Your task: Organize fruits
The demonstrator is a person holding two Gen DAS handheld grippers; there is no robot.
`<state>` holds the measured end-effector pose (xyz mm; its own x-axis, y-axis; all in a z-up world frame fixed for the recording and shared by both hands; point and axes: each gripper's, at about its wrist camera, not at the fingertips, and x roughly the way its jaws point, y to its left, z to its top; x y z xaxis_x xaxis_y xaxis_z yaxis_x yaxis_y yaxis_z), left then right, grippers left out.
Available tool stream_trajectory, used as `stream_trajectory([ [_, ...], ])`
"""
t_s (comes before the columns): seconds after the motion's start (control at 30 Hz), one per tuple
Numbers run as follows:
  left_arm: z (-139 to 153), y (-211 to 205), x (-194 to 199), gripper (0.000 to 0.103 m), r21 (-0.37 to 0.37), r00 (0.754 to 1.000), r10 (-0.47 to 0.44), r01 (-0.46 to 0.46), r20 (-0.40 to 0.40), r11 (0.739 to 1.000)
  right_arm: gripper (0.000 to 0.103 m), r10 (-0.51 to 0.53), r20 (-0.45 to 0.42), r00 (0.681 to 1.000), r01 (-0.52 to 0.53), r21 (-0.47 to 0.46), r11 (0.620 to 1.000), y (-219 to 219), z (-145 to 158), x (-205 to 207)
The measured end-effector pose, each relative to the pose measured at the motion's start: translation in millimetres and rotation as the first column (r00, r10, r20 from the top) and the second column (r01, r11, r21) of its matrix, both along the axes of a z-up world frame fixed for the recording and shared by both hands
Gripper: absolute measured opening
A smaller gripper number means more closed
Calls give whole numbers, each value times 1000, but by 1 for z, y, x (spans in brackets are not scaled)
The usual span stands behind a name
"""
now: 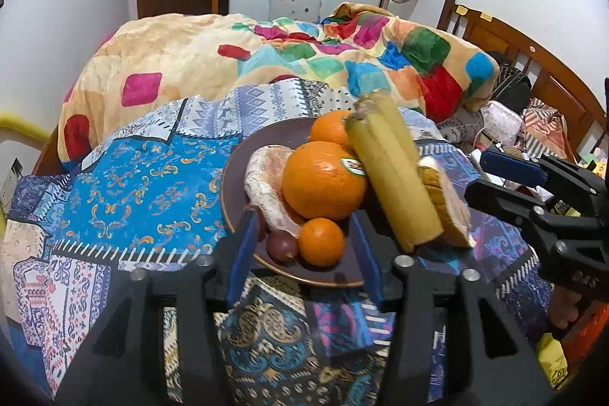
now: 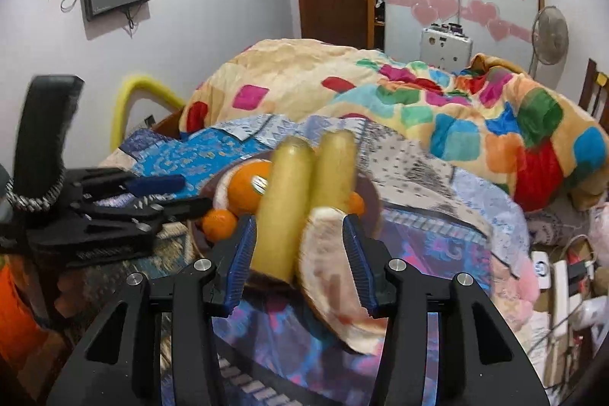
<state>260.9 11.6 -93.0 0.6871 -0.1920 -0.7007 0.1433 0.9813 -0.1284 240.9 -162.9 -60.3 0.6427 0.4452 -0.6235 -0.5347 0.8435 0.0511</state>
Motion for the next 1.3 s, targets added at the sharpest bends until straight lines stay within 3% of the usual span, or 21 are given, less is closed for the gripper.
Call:
stream_trajectory([
  [0.3, 5, -45, -26, 52, -5, 999, -35, 35, -16, 999, 45, -113, -16, 994, 111, -83, 990, -58, -8, -18],
  [0.43, 0, -75, -37, 52, 2, 998, -46, 46, -35, 999, 55, -118, 11, 993, 119, -88, 989, -74, -1, -34],
  [0.57, -9, -105, -41, 52, 4, 997, -51, 52, -63, 999, 58, -100, 40, 994, 103, -78, 992, -83, 5, -49],
  [0.8, -26, -140, -23, 52, 4, 993, -39, 40, -114, 999, 60, -84, 98, 992, 93, -85, 992, -97, 10, -67],
  [0.93, -33, -152, -8, 52, 33, 991, -29, 34, -133, 999, 67, -95, 137, 986, 107, -77, 991, -109, 12, -75],
  [1.13, -39, -155, 12, 52, 22, 987, 11, -7, -161, 1000, 67, -113, 135, 984, 121, -55, 991, -122, 9, -71],
  [1.3, -43, -150, 19, 45, -12, 983, 26, -28, -181, 1000, 67, -119, 132, 984, 129, -74, 989, -122, 1, -68],
])
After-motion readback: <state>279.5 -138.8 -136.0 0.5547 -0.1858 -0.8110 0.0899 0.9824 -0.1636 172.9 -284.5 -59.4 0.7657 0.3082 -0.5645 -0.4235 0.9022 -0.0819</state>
